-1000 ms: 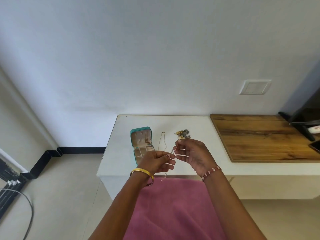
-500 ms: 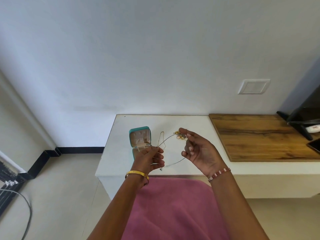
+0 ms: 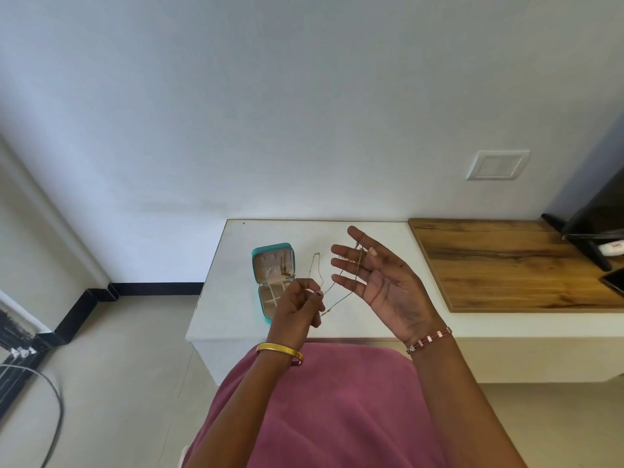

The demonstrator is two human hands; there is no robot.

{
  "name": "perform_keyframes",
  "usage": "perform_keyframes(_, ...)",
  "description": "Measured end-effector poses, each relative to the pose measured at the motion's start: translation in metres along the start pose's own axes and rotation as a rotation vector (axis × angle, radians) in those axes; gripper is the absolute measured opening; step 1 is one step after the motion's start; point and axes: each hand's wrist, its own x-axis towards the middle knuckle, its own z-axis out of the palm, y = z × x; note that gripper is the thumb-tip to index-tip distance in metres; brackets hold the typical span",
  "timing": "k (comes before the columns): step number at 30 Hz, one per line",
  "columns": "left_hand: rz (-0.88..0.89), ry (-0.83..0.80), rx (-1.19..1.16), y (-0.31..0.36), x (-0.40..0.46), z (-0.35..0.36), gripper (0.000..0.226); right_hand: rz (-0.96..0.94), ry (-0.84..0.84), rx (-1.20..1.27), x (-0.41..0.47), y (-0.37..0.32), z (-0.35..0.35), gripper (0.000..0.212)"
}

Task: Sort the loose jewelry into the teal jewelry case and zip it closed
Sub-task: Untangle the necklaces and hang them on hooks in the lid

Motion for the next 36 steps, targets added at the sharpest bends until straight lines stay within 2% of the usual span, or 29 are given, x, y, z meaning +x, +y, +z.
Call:
perform_keyframes(2,0.075,-0.014,0.017,0.002,-0.004,0.002,0.014,-0.003,0.003,0.003,0.000,0.001,0.002,0.085)
perform_keyframes(5,0.144,-0.043,0.093,0.004,-0.006,0.005,0.021,-0.005,-0.013,-0.020,0.000,0.000,0.007,0.087)
perform_keyframes(8,0.154,-0.065,0.167,0.005,-0.005,0.007,0.030,0.006,-0.053,-0.136,-0.002,-0.001,0.015,0.080)
perform_keyframes(10,0.159,-0.082,0.176,0.004,-0.005,0.007,0.027,0.022,-0.046,-0.207,-0.003,-0.001,0.020,0.072)
perform_keyframes(13,0.167,-0.114,0.192,0.003,-0.007,0.007,0.020,0.015,-0.012,-0.268,-0.004,-0.002,0.021,0.065)
perform_keyframes(16,0.168,-0.131,0.191,0.003,-0.010,0.005,0.025,0.009,0.068,-0.407,-0.005,-0.003,0.019,0.052)
perform_keyframes(19,0.158,-0.120,0.176,0.004,-0.011,0.004,0.031,0.042,0.131,-0.604,-0.006,-0.003,0.011,0.050)
perform_keyframes(25,0.117,-0.108,0.079,0.009,-0.010,0.001,0.030,0.185,0.129,-0.874,-0.006,0.001,0.003,0.050)
perform_keyframes(31,0.076,-0.093,-0.020,0.012,-0.006,-0.002,0.028,0.387,0.054,-0.926,-0.009,0.012,-0.006,0.047)
perform_keyframes(36,0.046,-0.077,-0.023,0.010,-0.004,-0.002,0.029,0.401,0.011,-0.885,-0.010,0.014,-0.008,0.030)
